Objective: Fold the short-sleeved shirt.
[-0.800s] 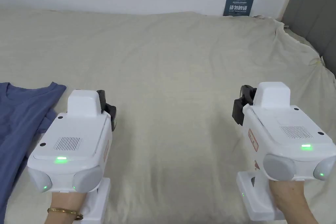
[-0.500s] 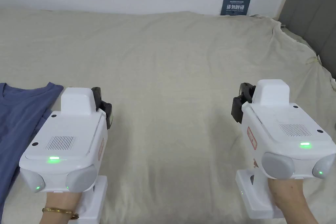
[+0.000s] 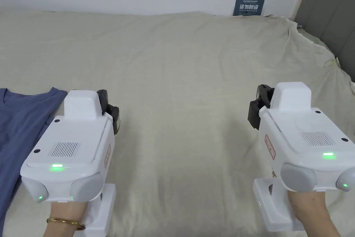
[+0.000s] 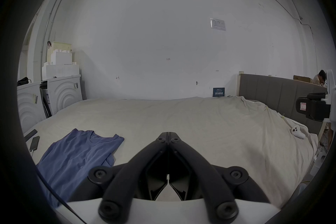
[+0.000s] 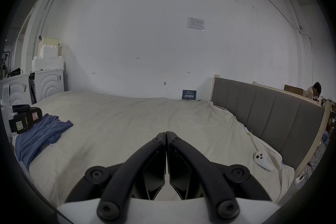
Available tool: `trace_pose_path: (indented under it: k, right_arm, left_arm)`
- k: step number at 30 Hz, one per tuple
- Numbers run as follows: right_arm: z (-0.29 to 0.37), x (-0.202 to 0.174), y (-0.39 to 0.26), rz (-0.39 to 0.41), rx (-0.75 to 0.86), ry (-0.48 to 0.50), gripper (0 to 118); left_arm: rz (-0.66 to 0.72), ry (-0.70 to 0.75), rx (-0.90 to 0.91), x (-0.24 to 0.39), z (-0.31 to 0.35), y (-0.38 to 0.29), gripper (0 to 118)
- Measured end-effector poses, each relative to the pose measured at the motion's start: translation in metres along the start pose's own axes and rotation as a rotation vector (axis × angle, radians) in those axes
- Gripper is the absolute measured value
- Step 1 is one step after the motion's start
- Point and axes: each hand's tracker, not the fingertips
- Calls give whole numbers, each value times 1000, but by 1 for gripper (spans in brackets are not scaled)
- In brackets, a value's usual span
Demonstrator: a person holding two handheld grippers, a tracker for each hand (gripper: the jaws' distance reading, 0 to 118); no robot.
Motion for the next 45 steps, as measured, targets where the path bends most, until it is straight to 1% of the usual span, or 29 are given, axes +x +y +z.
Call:
trace_pose_path:
  k: [9,24,30,32,36,39,45]
  right_arm:
    - [0,-1,1,1,5,10,0]
    - [0,3,1,-22,-12,15,0]
    - [0,-5,4,1,-12,35,0]
    - [0,-13,6,13,-9,51,0]
    - [-6,-34,9,13,-3,109,0]
    - [-11,-55,13,17,4,168,0]
    - [-17,-102,20,25,22,306,0]
  left_arm:
    - [-1,-8,3,3,1,0,0]
    - [0,-12,5,4,0,1,0]
    - [9,2,3,-6,2,1,0]
    - [14,20,6,-13,5,2,0]
    - [24,76,13,-32,16,5,0]
    - [11,140,18,-50,25,5,0]
    - [39,279,30,-88,52,7,0]
